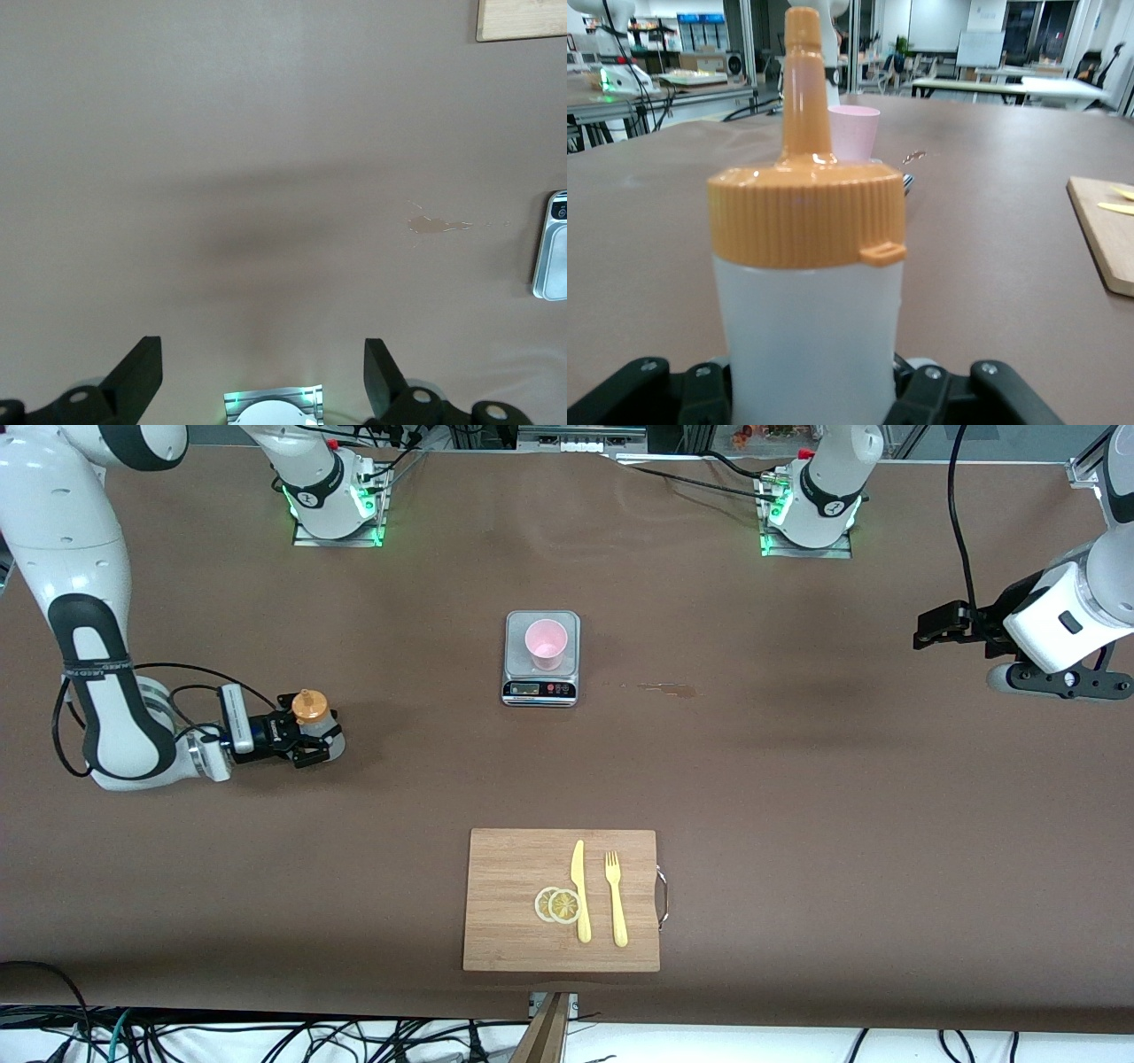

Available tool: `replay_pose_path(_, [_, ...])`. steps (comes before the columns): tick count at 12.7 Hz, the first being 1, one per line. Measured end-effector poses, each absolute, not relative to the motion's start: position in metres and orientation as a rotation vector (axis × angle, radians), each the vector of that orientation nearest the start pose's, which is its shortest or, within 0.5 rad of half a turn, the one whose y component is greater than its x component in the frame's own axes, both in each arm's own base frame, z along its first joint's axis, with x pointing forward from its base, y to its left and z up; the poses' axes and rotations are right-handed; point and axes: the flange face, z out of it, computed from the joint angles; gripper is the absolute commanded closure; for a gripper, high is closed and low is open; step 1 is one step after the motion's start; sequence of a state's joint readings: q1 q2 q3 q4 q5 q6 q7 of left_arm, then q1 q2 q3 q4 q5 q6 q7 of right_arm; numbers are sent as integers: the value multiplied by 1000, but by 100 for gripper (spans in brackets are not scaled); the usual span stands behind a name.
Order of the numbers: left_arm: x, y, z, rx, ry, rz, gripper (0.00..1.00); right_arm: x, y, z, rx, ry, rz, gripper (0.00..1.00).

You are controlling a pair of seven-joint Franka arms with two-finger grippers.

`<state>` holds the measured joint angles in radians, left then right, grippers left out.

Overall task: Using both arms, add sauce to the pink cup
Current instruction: 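Carry the bottle back with the right gripper and lower it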

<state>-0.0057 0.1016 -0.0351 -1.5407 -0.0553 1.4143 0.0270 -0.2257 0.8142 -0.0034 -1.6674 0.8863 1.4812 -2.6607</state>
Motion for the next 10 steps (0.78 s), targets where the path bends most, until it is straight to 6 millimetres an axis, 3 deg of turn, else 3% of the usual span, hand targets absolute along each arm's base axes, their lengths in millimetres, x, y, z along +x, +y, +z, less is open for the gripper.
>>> replay_pose_path(2, [564, -29, 570, -3176, 112, 364, 0, 584, -64, 126, -1042, -1653, -840, 66])
replay_pose_path(3, [564, -29, 570, -3176, 112, 364, 0, 583, -73, 124, -1038, -1649, -845, 51])
replay_pose_path(4, [564, -29, 570, -3176, 112, 364, 0, 580, -80, 122, -1036, -1645, -844, 1])
replay_pose_path(7, [564, -29, 570, -3176, 112, 364, 0, 573, -98, 118, -1052, -1630, -831, 0])
replay_pose_path(10, [564, -29, 570, -3176, 112, 364, 0, 578, -110, 129, -1040, -1648, -822, 0])
